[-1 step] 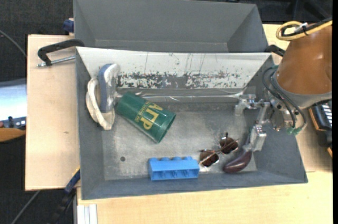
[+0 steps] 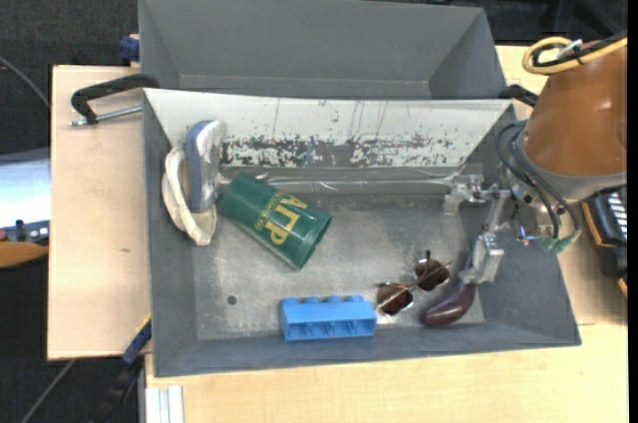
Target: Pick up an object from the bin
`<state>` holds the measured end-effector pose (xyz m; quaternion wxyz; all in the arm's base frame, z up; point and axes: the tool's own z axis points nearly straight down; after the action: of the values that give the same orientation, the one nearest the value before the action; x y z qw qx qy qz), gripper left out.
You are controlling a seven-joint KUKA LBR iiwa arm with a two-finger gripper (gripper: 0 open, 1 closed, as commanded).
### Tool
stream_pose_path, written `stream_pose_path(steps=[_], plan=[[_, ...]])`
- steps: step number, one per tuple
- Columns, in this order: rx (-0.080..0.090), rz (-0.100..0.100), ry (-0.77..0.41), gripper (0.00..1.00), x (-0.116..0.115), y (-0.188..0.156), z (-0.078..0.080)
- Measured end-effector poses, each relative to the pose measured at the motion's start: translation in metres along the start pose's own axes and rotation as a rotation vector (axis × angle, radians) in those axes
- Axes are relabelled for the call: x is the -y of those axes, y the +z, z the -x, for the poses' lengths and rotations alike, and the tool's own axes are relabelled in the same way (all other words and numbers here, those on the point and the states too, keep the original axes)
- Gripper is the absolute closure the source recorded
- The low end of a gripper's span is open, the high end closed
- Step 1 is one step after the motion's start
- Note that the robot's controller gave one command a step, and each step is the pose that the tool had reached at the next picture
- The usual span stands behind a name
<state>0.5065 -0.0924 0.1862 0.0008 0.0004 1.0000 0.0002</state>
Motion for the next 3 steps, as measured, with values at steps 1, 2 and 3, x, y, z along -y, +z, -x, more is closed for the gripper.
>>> stream_pose_path(steps=[1,2,3], plan=[[-0.001,0.001,0.055,0.0,0.001,0.042,-0.008],[0.002,0.001,0.063,0.0,0.001,0.095,-0.008],[0.003,0.001,0.22,1.0,-0.012,0.116,0.006]])
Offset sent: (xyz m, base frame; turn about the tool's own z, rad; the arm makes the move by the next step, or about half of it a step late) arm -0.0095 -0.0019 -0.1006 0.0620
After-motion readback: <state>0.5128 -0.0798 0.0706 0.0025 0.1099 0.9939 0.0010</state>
